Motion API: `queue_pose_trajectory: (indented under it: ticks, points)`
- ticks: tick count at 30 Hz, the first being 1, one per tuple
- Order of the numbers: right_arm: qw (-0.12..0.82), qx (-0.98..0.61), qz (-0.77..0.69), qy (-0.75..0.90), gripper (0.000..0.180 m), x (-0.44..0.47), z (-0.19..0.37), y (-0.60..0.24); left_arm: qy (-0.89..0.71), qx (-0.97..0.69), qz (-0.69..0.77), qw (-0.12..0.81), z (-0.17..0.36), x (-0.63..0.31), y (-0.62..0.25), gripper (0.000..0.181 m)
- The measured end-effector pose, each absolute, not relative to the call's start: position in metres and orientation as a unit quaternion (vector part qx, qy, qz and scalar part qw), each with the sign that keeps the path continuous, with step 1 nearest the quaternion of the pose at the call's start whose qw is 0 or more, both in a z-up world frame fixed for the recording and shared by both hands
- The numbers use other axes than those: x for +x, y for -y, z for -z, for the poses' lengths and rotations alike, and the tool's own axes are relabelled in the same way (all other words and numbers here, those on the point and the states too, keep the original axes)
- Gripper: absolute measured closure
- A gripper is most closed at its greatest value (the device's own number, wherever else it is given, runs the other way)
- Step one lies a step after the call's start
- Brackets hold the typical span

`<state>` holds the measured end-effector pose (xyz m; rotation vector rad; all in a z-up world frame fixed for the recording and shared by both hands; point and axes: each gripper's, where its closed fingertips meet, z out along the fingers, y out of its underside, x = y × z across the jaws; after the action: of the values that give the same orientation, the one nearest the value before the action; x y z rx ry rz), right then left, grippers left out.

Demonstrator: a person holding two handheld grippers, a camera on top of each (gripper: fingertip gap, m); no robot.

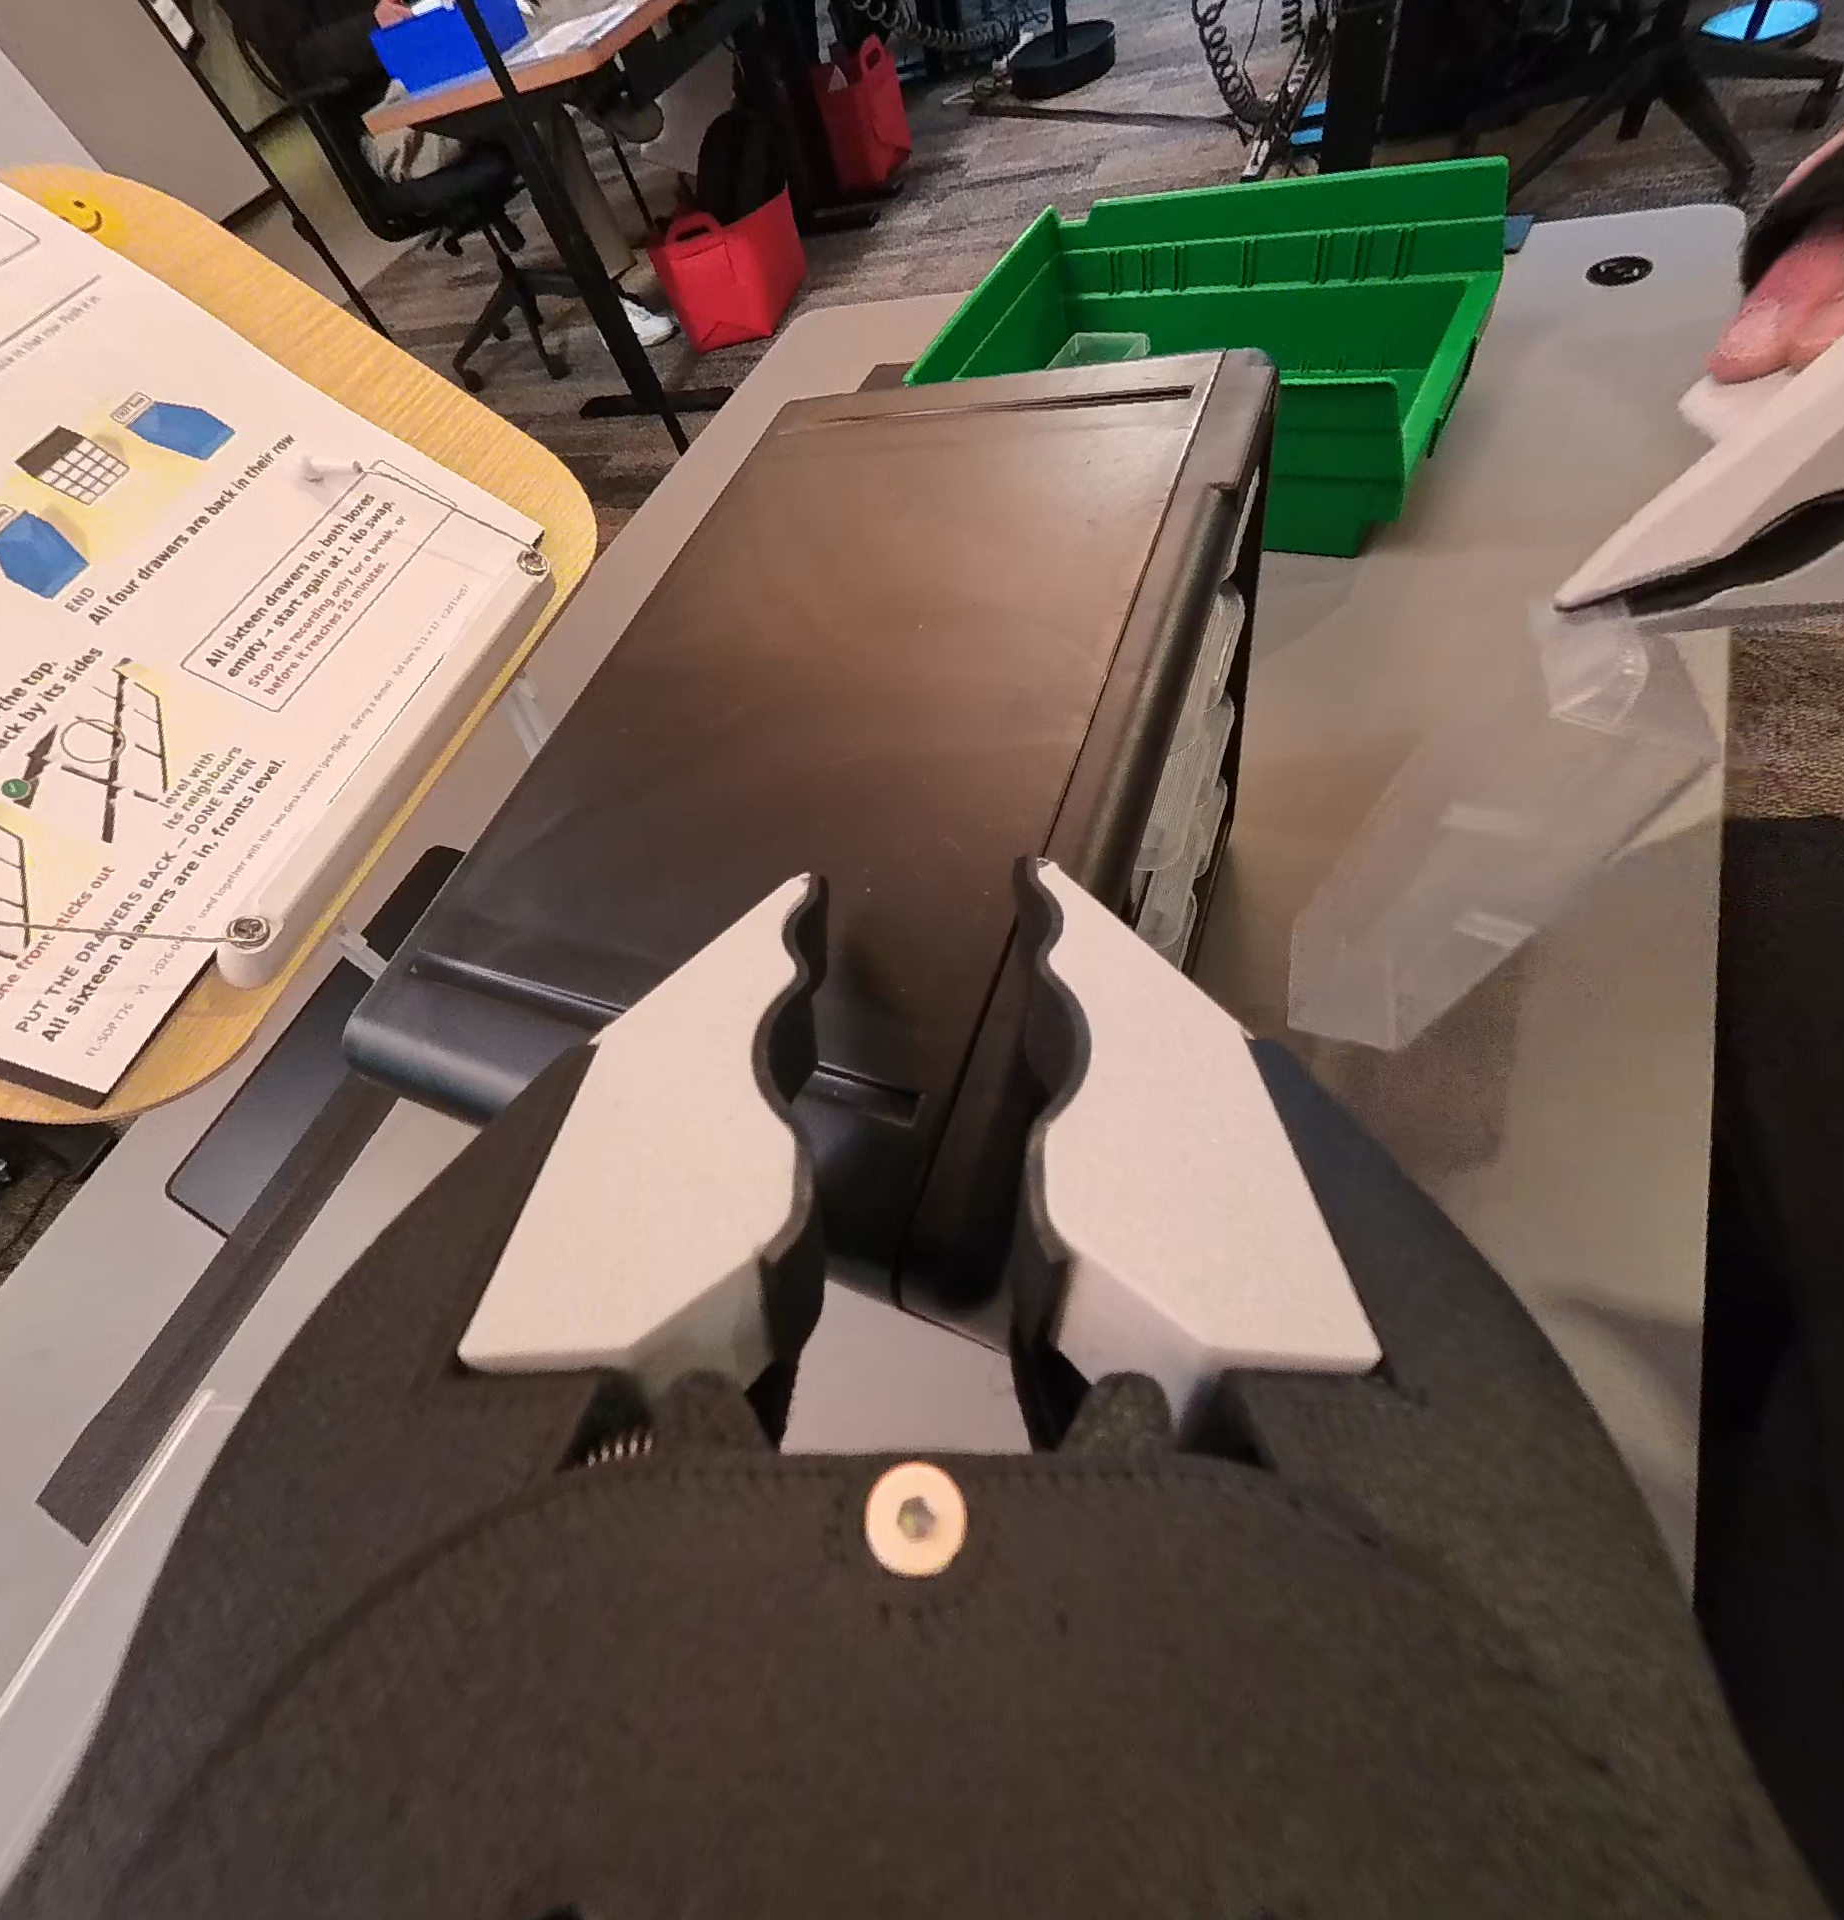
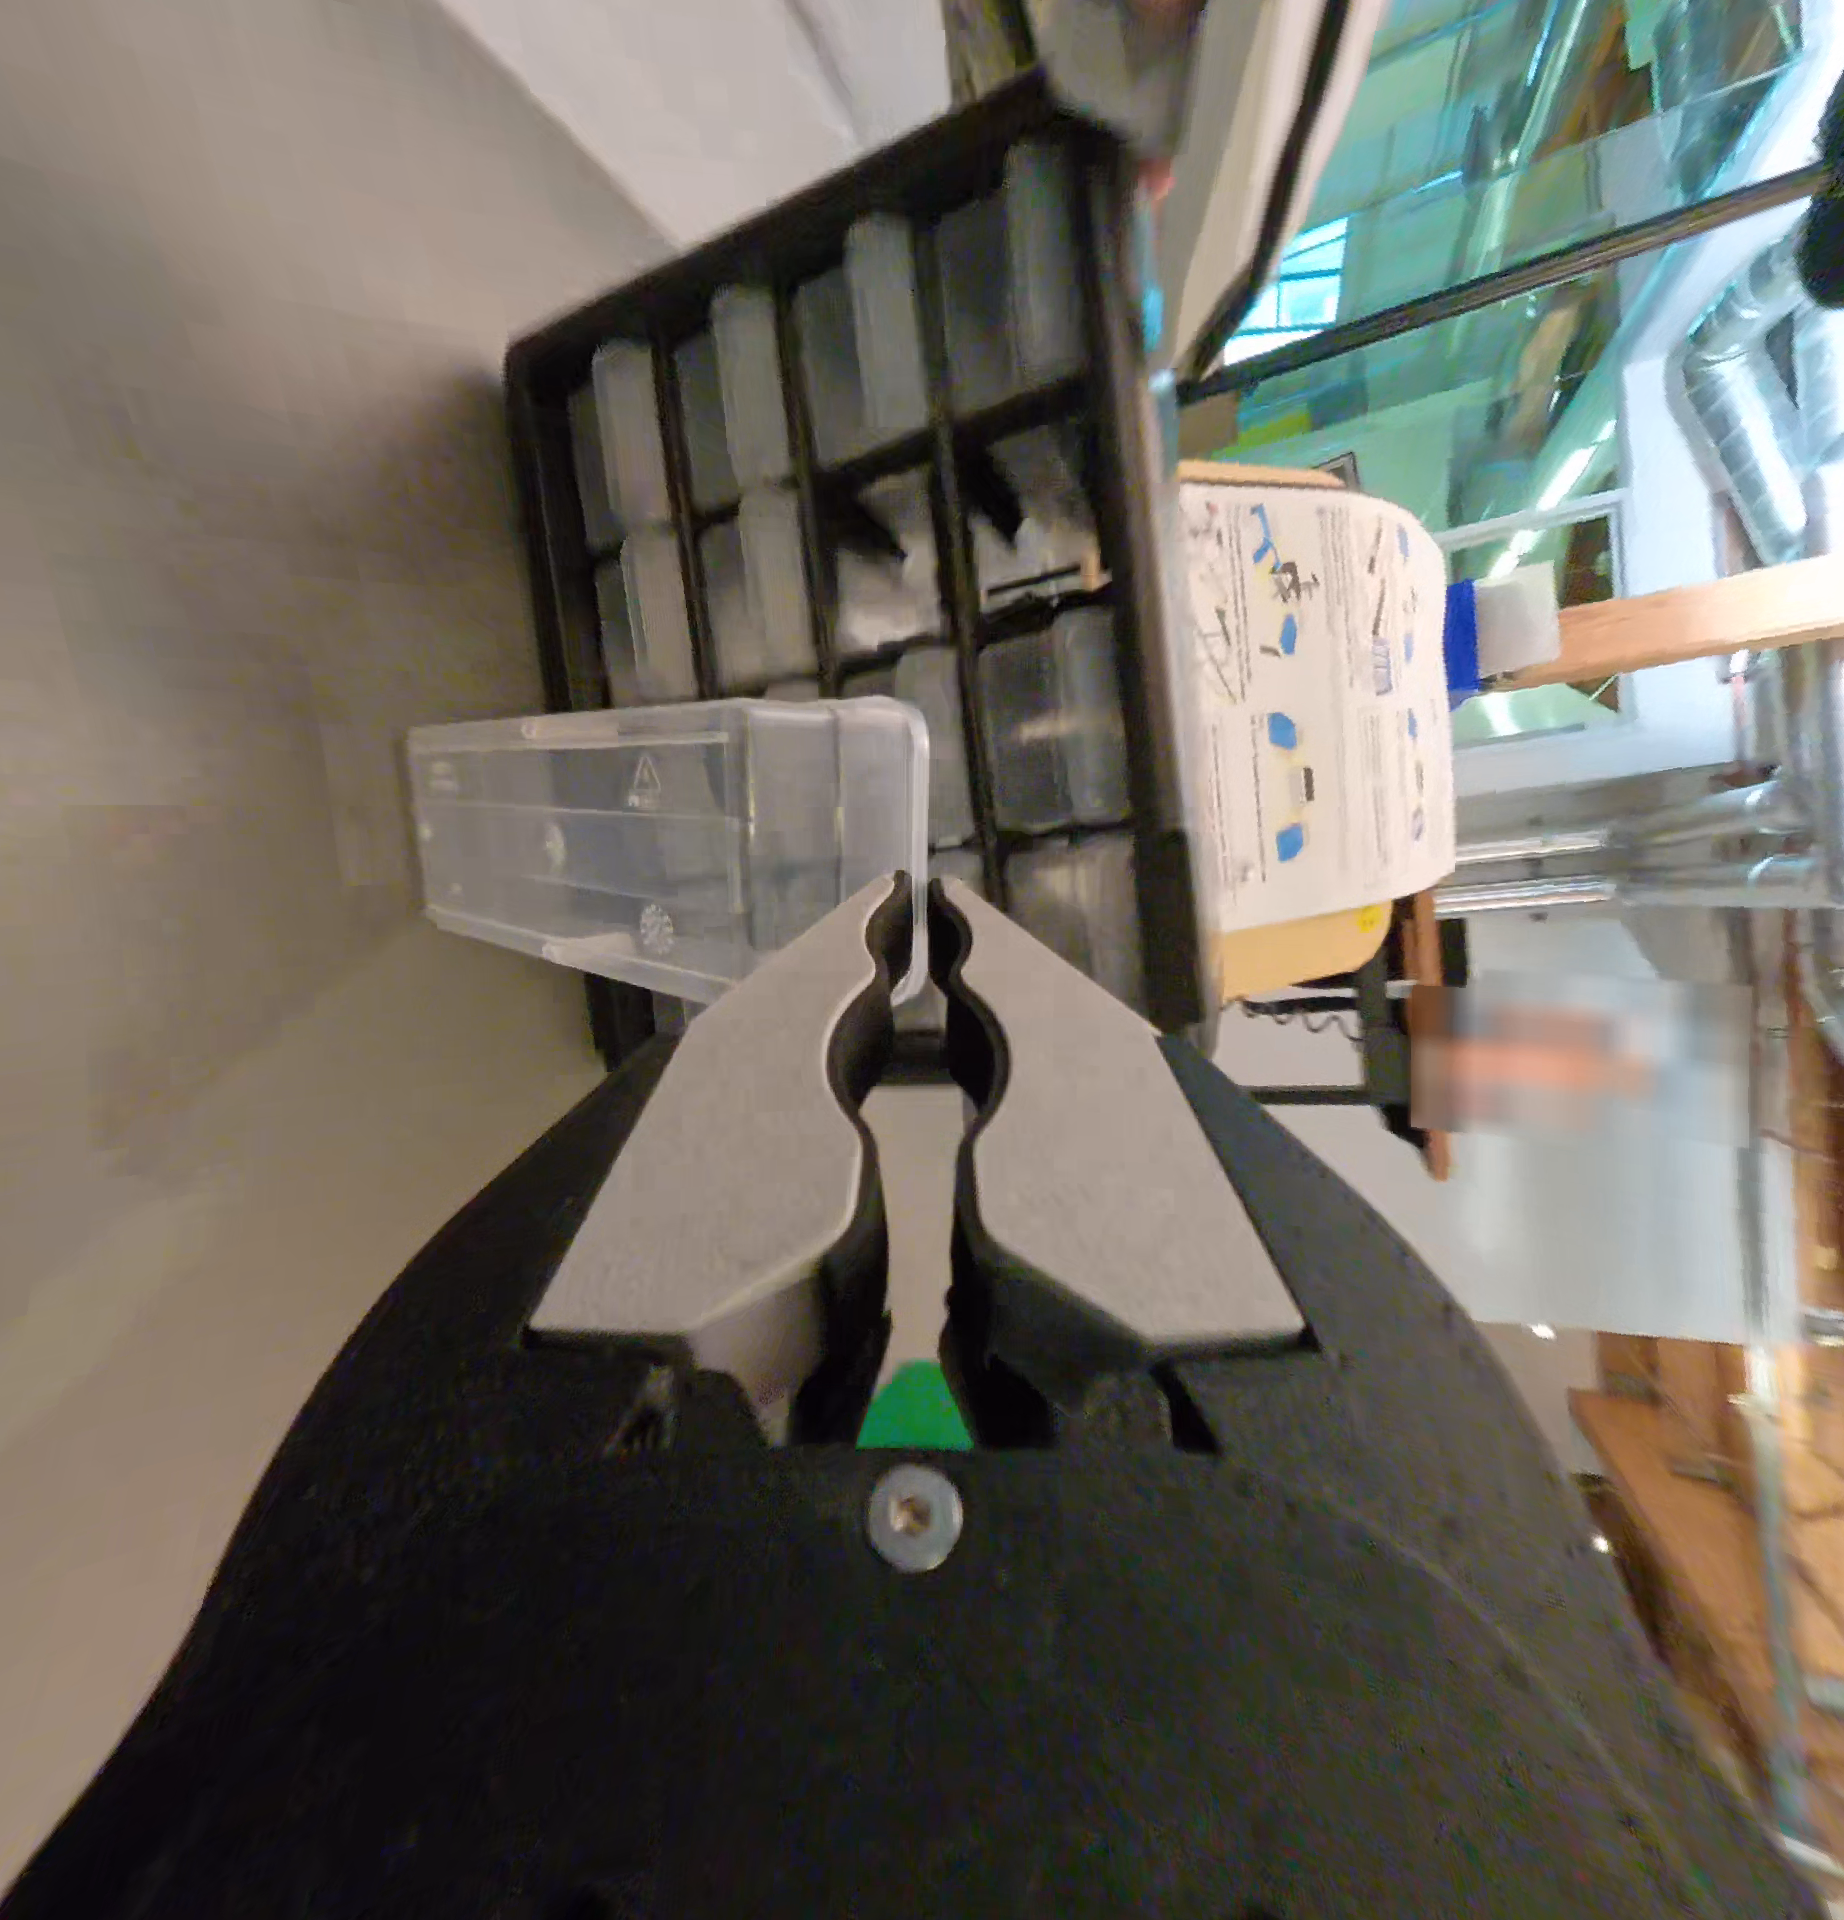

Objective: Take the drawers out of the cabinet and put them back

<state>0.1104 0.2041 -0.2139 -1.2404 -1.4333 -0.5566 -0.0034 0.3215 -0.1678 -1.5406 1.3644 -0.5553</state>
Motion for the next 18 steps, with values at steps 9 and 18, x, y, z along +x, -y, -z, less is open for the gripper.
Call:
queue_pose_trajectory:
  ticks: [9, 18]
  points:
    - [0.470, -0.545, 0.229, 0.656, 0.173, 0.163, 0.270, -0.171, -0.560, -0.635, 0.228, 0.481, 0.168, -0.003, -0.321, 0.145]
    - [0.318, -0.706, 0.141, 0.617, 0.122, 0.237, 0.326, -0.146, -0.560, -0.636, 0.228, 0.480, 0.168, -0.003, -0.321, 0.145]
